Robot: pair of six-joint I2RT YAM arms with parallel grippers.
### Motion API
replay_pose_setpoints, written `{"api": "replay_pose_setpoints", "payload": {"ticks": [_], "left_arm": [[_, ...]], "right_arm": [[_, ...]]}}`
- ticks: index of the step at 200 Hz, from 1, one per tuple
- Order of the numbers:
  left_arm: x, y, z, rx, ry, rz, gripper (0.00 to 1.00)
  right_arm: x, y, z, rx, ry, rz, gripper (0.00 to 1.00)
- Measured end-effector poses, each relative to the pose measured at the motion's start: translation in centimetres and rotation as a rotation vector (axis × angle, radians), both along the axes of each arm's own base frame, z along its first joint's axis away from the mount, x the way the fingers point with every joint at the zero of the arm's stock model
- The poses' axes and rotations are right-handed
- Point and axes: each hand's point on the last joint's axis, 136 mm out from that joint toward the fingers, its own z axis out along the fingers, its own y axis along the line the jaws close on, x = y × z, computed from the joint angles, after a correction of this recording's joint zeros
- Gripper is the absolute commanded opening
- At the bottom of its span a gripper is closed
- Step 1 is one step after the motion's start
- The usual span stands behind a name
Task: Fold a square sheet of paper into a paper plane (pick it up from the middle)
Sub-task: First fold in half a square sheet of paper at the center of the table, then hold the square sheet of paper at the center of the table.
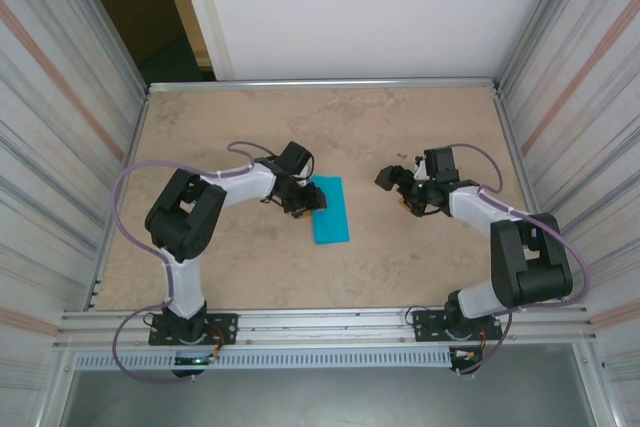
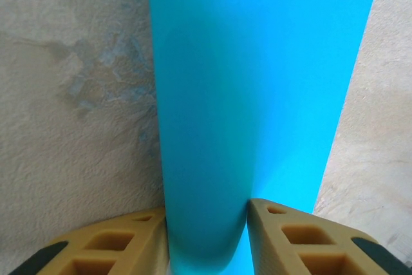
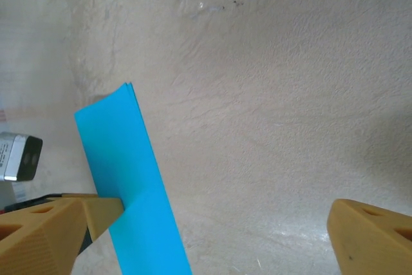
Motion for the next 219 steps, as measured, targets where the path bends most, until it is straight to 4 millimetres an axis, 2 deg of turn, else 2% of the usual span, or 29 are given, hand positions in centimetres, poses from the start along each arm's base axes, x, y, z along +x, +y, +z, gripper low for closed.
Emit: {"api": "replay_pose_setpoints", "payload": {"ticks": [83, 146, 174, 219], "left_arm": [[-0.1, 0.0, -0.2, 0.021, 0.015, -0.016, 0.38], [-0.2, 0.0, -0.3, 0.049, 0.027, -0.045, 0.40], [-0.2, -0.2, -0.3, 0.054, 0.029, -0.049, 0.43], [-0.2, -0.1, -0.4, 0.065, 0.034, -0.050, 0.42]], "right_arm": [[0.2, 0.9, 0.7, 0.038, -0.033, 0.049, 1.00], [0.1, 1.3, 0.6, 0.051, -0.031, 0.063, 0.99], [0.1, 1.4, 0.4, 0.051, -0.027, 0.067, 0.99], [0.0, 1.5, 0.1, 0.052, -0.017, 0.070, 0.99]]}}
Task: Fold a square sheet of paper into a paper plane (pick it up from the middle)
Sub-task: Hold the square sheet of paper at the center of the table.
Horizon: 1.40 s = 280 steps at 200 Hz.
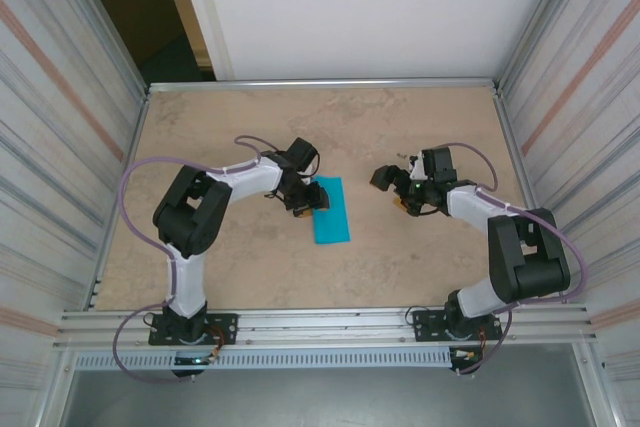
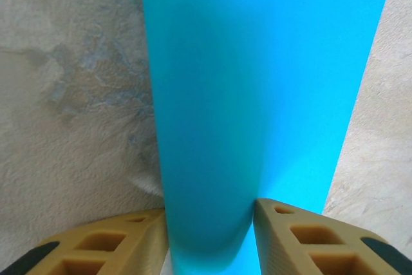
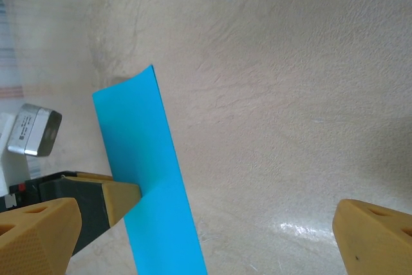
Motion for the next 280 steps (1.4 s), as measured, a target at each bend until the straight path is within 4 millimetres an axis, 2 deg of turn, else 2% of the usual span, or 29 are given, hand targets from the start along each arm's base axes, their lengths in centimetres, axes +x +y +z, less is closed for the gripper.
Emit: {"api": "replay_pose_setpoints", "payload": {"ticks": [29, 99, 126, 149, 184, 208, 237, 280], "left_arm": [[0.0, 0.1, -0.1, 0.005, 0.001, 0.001, 0.39], [-0.2, 0.3, -0.3, 0.017, 0.014, 0.001, 0.40], [-0.2, 0.3, -0.4, 0.018, 0.015, 0.001, 0.40], [-0.2, 0.3, -0.4, 0.019, 0.017, 0.001, 0.40], [-0.3, 0.3, -0.4, 0.019, 0.017, 0.001, 0.40], [-0.3, 0.3, -0.4, 0.019, 0.017, 0.001, 0.40], [-0.3, 0.3, -0.4, 0.019, 0.018, 0.001, 0.40], [-0.3, 0.3, -0.4, 0.019, 0.018, 0.001, 0.40]], "right_arm": [[0.1, 0.1, 0.1, 0.002, -0.007, 0.002, 0.98], [-0.1, 0.5, -0.2, 0.002, 0.000, 0.015, 0.98], [-0.3, 1.4, 0.0, 0.020, -0.005, 0.045, 0.92], [-1.2, 3.5, 0.2, 0.045, -0.016, 0.132, 0.80], [-2.5, 8.1, 0.7, 0.068, -0.026, 0.296, 0.36], [-2.8, 10.6, 0.6, 0.082, -0.015, 0.359, 0.15], [-2.6, 11.8, -0.9, 0.073, 0.031, 0.381, 0.07], [-2.2, 12.3, -2.8, 0.054, 0.088, 0.383, 0.02]]}}
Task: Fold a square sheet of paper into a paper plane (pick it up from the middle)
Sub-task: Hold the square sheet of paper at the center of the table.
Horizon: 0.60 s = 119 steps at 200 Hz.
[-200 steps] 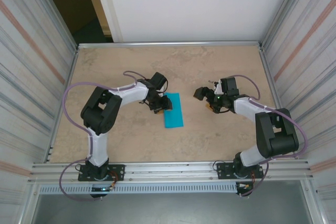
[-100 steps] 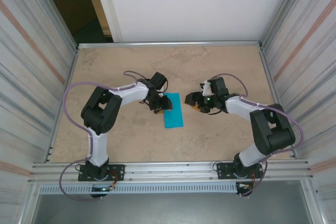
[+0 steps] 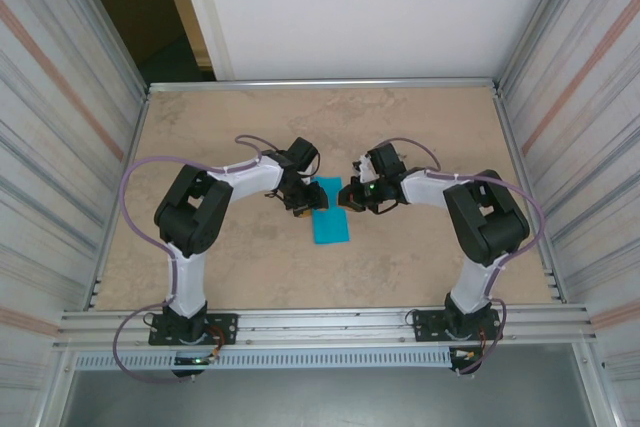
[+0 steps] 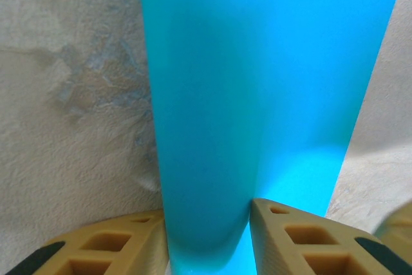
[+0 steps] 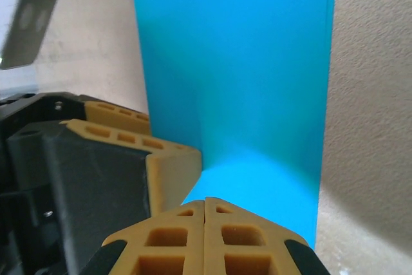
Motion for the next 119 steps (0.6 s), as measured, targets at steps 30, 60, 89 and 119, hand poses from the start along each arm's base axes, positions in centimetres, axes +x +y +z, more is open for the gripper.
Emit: {"api": "replay_pose_setpoints", "payload": {"ticks": [30, 60, 89, 119], "left_arm": [[0.0, 0.0, 0.0, 0.000, 0.000, 0.000, 0.40], [0.0, 0.0, 0.0, 0.000, 0.001, 0.000, 0.40], [0.0, 0.0, 0.0, 0.000, 0.000, 0.000, 0.40], [0.0, 0.0, 0.0, 0.000, 0.000, 0.000, 0.40]], "right_arm": [[-0.3, -0.1, -1.3, -0.022, 0.039, 0.001, 0.02], [-0.5, -0.3, -2.1, -0.037, 0.055, -0.002, 0.01], [-0.5, -0.6, -3.1, -0.062, 0.069, -0.010, 0.01], [-0.5, -0.6, -3.2, -0.061, 0.067, -0.005, 0.00]]}}
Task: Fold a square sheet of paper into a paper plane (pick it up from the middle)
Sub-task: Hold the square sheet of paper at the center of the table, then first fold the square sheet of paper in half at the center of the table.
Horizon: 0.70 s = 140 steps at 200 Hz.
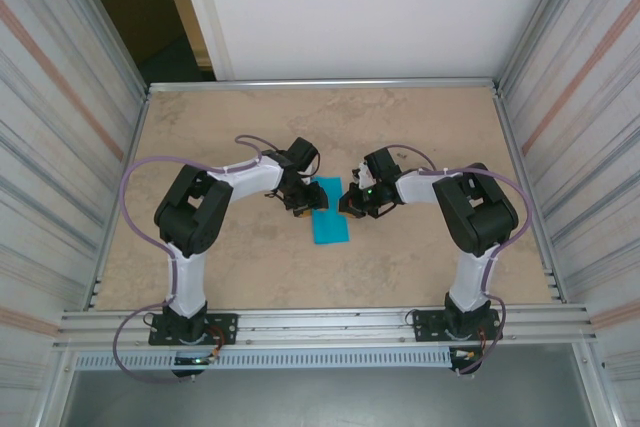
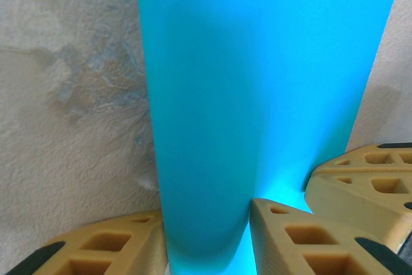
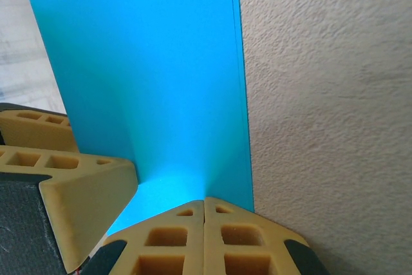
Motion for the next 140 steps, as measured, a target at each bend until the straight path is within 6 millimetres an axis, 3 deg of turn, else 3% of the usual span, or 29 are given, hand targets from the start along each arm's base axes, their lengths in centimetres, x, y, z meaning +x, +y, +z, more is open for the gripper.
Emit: {"api": "replay_pose_setpoints", "payload": {"ticks": [50, 85, 100, 116, 140], "left_arm": [[0.2, -0.1, 0.3, -0.002, -0.007, 0.000, 0.43], [1.2, -0.6, 2.5, -0.036, -0.079, -0.009, 0.50], [1.5, 0.1, 2.8, -0.020, -0.105, -0.003, 0.51], [2.2, 1.0, 3.5, -0.018, -0.129, 0.016, 0.50], [3.2, 1.3, 5.8, -0.061, -0.195, 0.042, 0.42]], "right_arm": [[0.0, 0.0, -0.1, -0.003, -0.014, 0.018, 0.00], [0.0, -0.1, -0.2, -0.014, -0.022, 0.034, 0.00], [-0.1, -0.1, -0.2, -0.016, -0.017, 0.037, 0.00], [-0.1, -0.1, -0.3, -0.013, -0.014, 0.037, 0.00], [-0.1, -0.1, -0.3, -0.012, -0.007, 0.039, 0.00]]}}
